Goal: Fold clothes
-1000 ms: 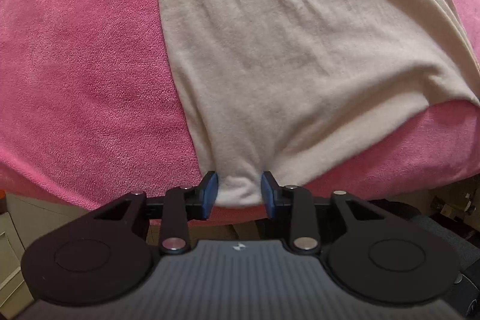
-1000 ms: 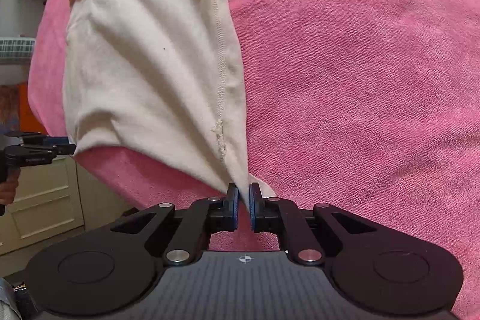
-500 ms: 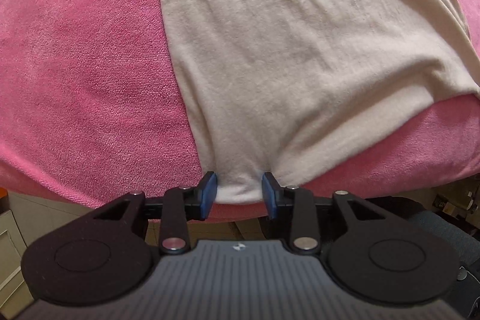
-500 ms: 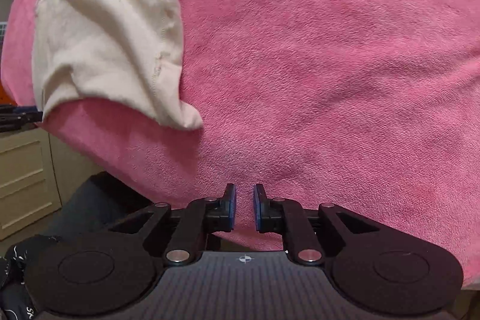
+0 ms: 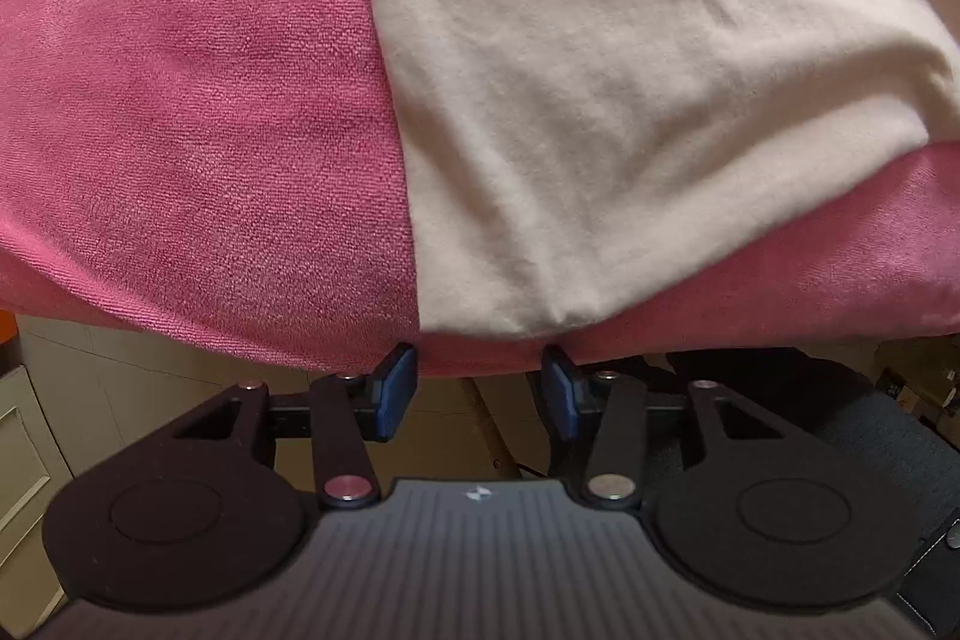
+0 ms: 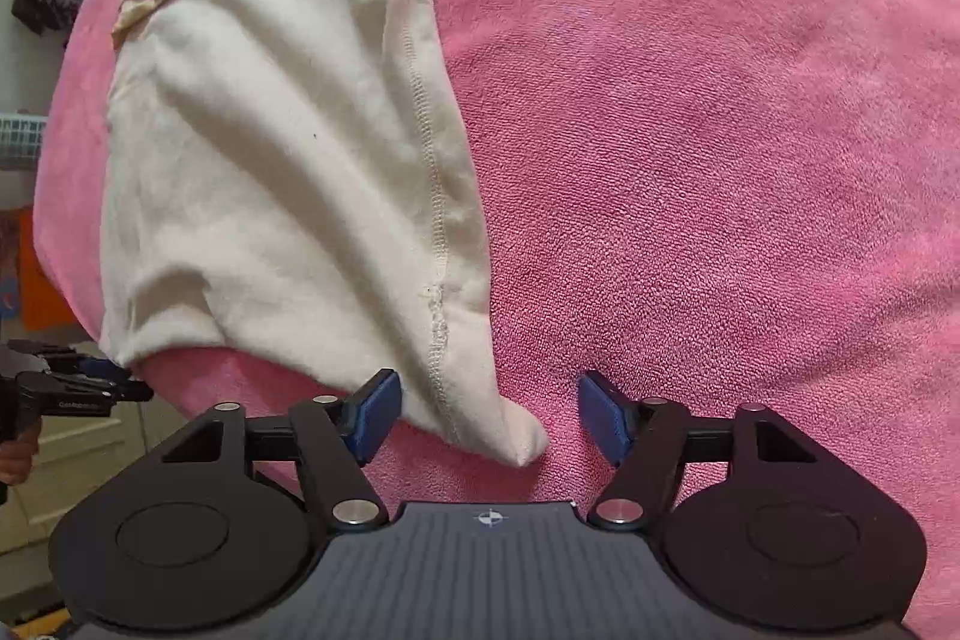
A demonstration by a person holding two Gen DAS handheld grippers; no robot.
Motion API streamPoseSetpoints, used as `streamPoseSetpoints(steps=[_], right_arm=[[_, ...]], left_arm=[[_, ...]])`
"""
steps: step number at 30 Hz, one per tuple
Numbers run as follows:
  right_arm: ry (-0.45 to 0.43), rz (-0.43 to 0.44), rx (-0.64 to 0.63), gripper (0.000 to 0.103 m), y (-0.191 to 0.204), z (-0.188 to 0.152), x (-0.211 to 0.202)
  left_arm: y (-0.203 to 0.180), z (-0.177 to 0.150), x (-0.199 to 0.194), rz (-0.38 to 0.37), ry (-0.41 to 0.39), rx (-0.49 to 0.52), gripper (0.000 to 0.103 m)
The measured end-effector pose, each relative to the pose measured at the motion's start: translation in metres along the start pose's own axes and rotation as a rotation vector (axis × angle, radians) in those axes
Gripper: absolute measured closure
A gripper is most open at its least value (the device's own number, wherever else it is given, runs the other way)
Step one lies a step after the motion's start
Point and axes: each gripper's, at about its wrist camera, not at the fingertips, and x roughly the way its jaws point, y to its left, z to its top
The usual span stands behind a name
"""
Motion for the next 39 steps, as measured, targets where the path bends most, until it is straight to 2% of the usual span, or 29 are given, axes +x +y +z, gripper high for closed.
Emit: streamPoseSetpoints(steps=[1, 2, 4, 6, 7, 9, 11, 12, 13, 14, 15, 18, 20, 21, 22, 23, 24, 26, 28, 29, 31, 33, 34, 35, 36, 39], right_arm=[[0.006, 0.024, 0.019, 0.082, -0.002, -0.002, -0.002], [0.011, 0.046, 0.037, 0.092, -0.004, -0.004, -0.005], [0.004, 0.081, 0.061, 0.092, -0.008, -0.008, -0.011], [-0.009, 0.124, 0.101, 0.092, -0.013, -0.011, -0.02], [-0.018, 0.147, 0.132, 0.092, -0.017, -0.009, -0.021], [-0.036, 0.199, 0.201, 0.092, -0.024, -0.004, -0.03], [-0.059, 0.25, 0.258, 0.092, -0.025, 0.0, -0.036], [-0.07, 0.276, 0.287, 0.092, -0.026, 0.004, -0.039], [-0.084, 0.3, 0.312, 0.092, -0.028, 0.007, -0.04], [-0.098, 0.325, 0.336, 0.092, -0.029, 0.009, -0.042], [-0.117, 0.35, 0.362, 0.092, -0.031, 0.015, -0.043], [-0.165, 0.406, 0.418, 0.092, -0.038, 0.023, -0.049], [-0.183, 0.409, 0.437, 0.089, -0.035, 0.041, -0.043], [-0.183, 0.376, 0.406, 0.089, -0.027, 0.052, -0.039], [-0.175, 0.307, 0.328, 0.087, -0.021, 0.056, -0.039], [-0.159, 0.23, 0.225, 0.079, -0.01, 0.058, -0.037], [-0.133, 0.185, 0.16, 0.073, -0.005, 0.053, -0.035], [-0.079, 0.101, 0.035, 0.054, 0.005, 0.043, -0.031], [-0.028, 0.122, -0.006, 0.044, 0.008, 0.031, -0.026], [-0.002, 0.108, -0.032, 0.04, 0.012, 0.024, -0.02], [0.029, 0.058, -0.06, 0.04, 0.02, 0.017, -0.01], [0.029, 0.036, -0.054, 0.051, 0.024, 0.009, -0.003], [0.019, 0.071, 0.003, 0.064, 0.021, 0.011, -0.003], [0.008, 0.111, 0.064, 0.086, 0.018, 0.013, -0.004], [-0.003, 0.195, 0.16, 0.092, 0.011, 0.017, -0.006], [-0.106, 0.396, 0.383, 0.092, -0.001, 0.033, -0.016]], left_arm=[[0.0, 0.0, 0.0, -0.004, 0.0, -0.002, 0.052], [0.001, 0.0, -0.001, -0.005, -0.002, -0.006, 0.052], [0.004, 0.0, -0.005, 0.001, -0.011, -0.01, 0.052], [0.003, -0.001, -0.018, 0.028, -0.06, 0.004, 0.052], [-0.001, -0.004, -0.028, 0.071, -0.112, 0.039, 0.052], [-0.015, -0.015, -0.048, 0.174, -0.231, 0.141, 0.051], [-0.038, -0.029, -0.065, 0.26, -0.354, 0.293, 0.046], [-0.048, -0.037, -0.07, 0.286, -0.405, 0.365, 0.043], [-0.062, -0.061, -0.057, 0.299, -0.454, 0.442, 0.039], [-0.075, -0.07, -0.047, 0.304, -0.491, 0.508, 0.038], [-0.085, -0.062, -0.055, 0.305, -0.512, 0.551, 0.037], [-0.092, -0.049, -0.031, 0.338, -0.532, 0.661, 0.036], [-0.095, -0.054, -0.003, 0.386, -0.539, 0.717, 0.036], [-0.095, -0.053, 0.004, 0.405, -0.542, 0.741, 0.035], [-0.095, -0.059, 0.007, 0.419, -0.542, 0.75, 0.033], [-0.094, -0.067, 0.008, 0.432, -0.54, 0.755, 0.031], [-0.094, -0.066, 0.006, 0.425, -0.538, 0.743, 0.03], [-0.093, -0.057, -0.003, 0.38, -0.523, 0.681, 0.026], [-0.09, -0.048, -0.01, 0.336, -0.507, 0.615, 0.025], [-0.088, -0.045, -0.013, 0.317, -0.499, 0.582, 0.025], [-0.085, -0.042, -0.017, 0.299, -0.49, 0.54, 0.025], [-0.084, -0.046, -0.022, 0.315, -0.498, 0.534, 0.025], [-0.085, -0.05, -0.024, 0.334, -0.51, 0.543, 0.026], [-0.088, -0.054, -0.028, 0.355, -0.53, 0.56, 0.026], [-0.09, -0.059, -0.031, 0.375, -0.552, 0.58, 0.028], [-0.104, -0.078, -0.035, 0.432, -0.636, 0.683, 0.028]])
